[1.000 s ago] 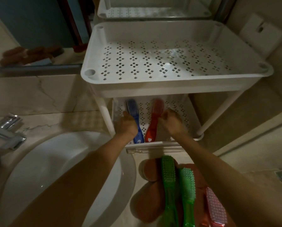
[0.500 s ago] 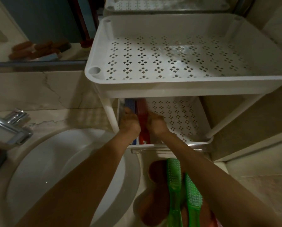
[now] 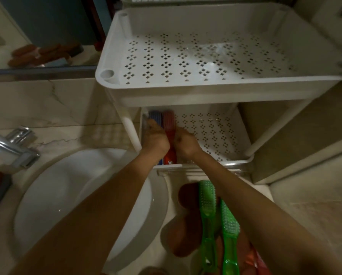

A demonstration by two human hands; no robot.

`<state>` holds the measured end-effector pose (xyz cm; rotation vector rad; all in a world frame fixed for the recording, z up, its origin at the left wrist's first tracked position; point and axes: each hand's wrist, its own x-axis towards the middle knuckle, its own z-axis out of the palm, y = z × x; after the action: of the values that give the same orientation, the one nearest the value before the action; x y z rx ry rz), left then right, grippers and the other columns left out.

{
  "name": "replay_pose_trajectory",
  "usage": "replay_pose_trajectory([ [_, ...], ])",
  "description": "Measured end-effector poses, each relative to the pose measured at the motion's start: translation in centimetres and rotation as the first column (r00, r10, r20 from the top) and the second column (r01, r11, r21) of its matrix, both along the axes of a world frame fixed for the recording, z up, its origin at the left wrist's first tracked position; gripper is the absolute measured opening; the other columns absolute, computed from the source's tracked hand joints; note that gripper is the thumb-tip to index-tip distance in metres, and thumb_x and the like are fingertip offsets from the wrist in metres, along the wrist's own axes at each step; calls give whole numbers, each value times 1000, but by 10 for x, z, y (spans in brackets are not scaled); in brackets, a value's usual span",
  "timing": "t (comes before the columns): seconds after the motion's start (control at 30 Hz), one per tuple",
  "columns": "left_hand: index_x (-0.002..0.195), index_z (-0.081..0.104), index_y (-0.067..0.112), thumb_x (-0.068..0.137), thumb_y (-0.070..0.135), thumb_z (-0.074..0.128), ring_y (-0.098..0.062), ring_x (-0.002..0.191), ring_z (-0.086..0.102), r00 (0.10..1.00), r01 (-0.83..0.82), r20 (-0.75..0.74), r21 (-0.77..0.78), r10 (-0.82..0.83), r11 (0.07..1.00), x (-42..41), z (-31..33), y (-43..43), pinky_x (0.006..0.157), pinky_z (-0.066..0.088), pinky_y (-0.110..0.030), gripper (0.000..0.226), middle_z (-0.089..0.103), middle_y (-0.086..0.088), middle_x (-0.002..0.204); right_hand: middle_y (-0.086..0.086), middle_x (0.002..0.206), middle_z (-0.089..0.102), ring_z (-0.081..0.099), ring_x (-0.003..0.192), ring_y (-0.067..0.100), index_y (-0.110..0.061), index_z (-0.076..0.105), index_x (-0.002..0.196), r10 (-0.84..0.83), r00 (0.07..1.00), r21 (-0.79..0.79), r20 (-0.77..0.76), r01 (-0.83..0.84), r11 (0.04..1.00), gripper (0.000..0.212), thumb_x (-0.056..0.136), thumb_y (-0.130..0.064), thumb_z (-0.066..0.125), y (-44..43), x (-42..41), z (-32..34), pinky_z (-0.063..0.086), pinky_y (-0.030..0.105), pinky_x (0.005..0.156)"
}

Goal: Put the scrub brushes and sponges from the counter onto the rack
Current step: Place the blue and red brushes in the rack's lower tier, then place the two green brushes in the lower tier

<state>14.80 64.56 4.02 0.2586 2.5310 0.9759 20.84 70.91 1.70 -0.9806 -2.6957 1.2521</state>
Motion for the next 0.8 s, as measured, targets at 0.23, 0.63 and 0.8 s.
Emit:
replay_pose_trajectory([
  [0.23, 139, 28, 3, 95, 3, 36, -38, 119, 52, 936, 313, -98, -210, -338, 926, 59, 41, -19, 92, 43, -42, 45, 50, -23, 132, 20, 105, 67, 63, 96, 31, -3, 59, 117, -219, 973, -46, -78, 216, 975, 29, 89, -11, 54, -5, 74, 33, 46, 34, 84],
  [0.63, 67, 55, 7, 90, 21, 57, -17, 42, 58, 821, 523, 331, -105, -466, 846, 156, -17, -80, 47, 46, -22, 27, 57, -7, 55, 22, 98, 68, 64, 96, 36, 2, 63, 92, -467, 829, 165, 308, 437, 884, 32, 81, -27, 68, -76, 231, 17, 50, 41, 82],
  [0.8, 102, 63, -2, 82, 32, 67, -33, 93, 67, 840, 526, 240, -143, -486, 838, 171, -31, -80, 76, 51, -35, 39, 70, -19, 100, 16, 104, 66, 63, 98, 29, -3, 59, 102, -445, 817, 84, 366, 447, 890, 31, 80, -22, 68, -92, 235, 0, 39, 28, 68],
])
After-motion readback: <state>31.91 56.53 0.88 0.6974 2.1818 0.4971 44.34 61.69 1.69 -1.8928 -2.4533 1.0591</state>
